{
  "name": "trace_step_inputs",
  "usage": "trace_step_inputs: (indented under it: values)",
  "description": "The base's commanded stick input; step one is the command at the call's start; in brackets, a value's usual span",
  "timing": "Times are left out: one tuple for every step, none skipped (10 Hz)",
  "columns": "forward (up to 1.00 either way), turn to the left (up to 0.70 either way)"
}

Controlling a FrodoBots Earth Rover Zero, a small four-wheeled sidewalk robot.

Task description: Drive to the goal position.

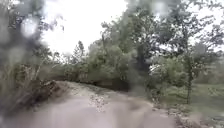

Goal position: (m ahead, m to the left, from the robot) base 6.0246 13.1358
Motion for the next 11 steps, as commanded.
trace_step_inputs:
  values:
    - [0.45,0.0]
    - [0.58,0.0]
    - [0.6,0.0]
    - [0.6,0.0]
    - [0.6,0.0]
    - [0.7,0.0]
    - [0.7,0.0]
    - [0.7,0.0]
    - [0.7,0.0]
    - [0.7,0.0]
    - [0.7,0.08]
